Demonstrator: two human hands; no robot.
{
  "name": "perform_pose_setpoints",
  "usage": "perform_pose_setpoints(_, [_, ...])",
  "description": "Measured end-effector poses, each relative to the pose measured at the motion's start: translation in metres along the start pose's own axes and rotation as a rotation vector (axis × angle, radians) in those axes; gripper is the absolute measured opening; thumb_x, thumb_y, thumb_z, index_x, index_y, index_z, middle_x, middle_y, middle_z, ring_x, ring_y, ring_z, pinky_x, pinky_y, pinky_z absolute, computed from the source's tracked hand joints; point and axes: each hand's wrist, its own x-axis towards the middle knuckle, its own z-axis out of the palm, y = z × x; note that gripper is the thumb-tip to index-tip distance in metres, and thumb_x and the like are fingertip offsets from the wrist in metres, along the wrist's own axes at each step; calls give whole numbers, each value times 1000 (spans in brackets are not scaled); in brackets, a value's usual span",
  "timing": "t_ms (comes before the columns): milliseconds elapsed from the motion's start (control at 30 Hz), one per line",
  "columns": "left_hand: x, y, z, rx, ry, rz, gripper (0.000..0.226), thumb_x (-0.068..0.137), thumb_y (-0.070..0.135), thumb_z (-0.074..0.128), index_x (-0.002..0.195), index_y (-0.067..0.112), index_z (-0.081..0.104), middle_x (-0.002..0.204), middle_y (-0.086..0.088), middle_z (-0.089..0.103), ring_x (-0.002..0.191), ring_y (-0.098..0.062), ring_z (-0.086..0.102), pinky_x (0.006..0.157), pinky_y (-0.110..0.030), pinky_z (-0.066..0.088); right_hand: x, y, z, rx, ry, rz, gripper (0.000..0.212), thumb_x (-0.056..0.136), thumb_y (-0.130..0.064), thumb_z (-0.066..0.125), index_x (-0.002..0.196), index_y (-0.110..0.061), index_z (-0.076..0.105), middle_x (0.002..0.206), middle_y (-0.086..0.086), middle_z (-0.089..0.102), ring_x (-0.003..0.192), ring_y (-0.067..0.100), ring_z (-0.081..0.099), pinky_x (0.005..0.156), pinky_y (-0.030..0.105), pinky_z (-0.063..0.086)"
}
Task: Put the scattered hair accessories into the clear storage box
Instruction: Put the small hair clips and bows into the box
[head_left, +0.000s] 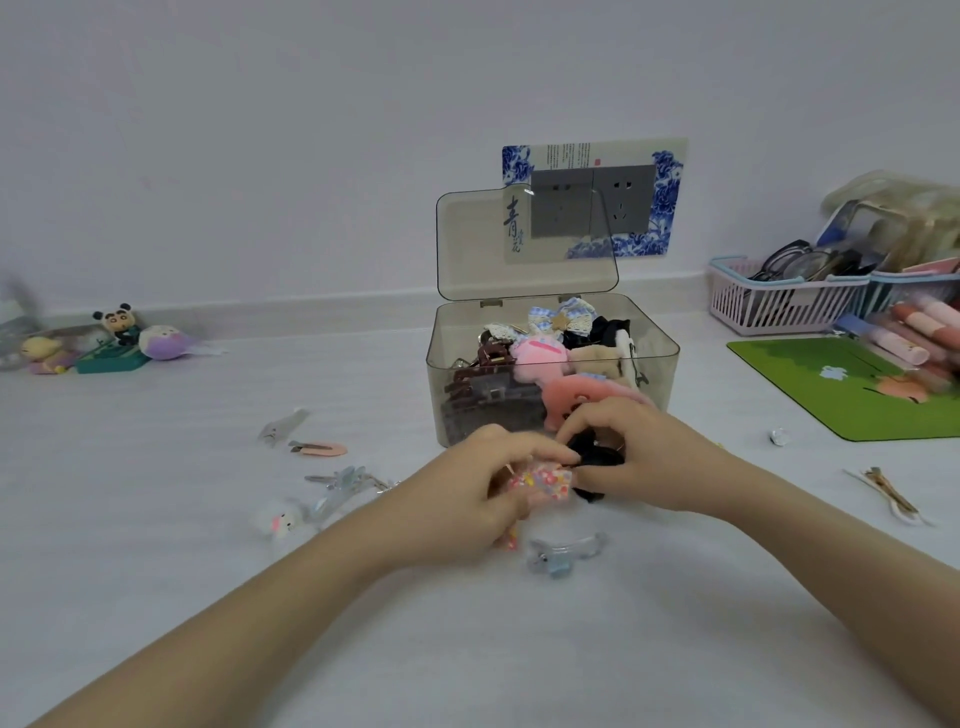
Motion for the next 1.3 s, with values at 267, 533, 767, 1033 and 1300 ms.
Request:
perform_pose_setpoints(267, [0,3,28,143,-134,13,36,74,42,73,108,41,61,111,10,48,104,1,49,95,-16,39,-3,7,-17,36,22,138,7,79,-21,69,79,-28,69,50,-26,56,55,-14,50,53,7,34])
perform_pose_setpoints(533, [2,6,22,114,9,37,26,76,28,74,99,34,66,96,23,62,96,6,54,85,-11,42,-5,0,-20,109,78,159,10,79,-19,70,76,-29,70,52,-30,60,52,-9,53,54,4,39])
perform_pose_setpoints(767, [22,31,-37,42,205,65,24,74,25,76,94,36,68,97,21,66,85,7,59,75,-7,42,5,-17,-54,277,307,145,8,80,-20,70,83,-27,73,79,-9,73,76,12,68,74,21,52])
perform_pose_setpoints(1033, [103,22,-86,178,180,22,29,77,21,74,103,28,64,91,19,57,84,-7,55,72,-14,40,59,-9,-77,204,455,185,8,83,-23,67,89,-19,70,72,-13,64,67,7,60,66,20,51])
perform_pose_setpoints(1300, [138,-3,-84,425,-185,-96,38,78,20,71,112,26,55,84,6,53,71,-13,50,64,-23,40,98,14,-66,8,257,199,13,80,-23,69,90,-17,74,78,-4,66,66,3,56,60,14,41])
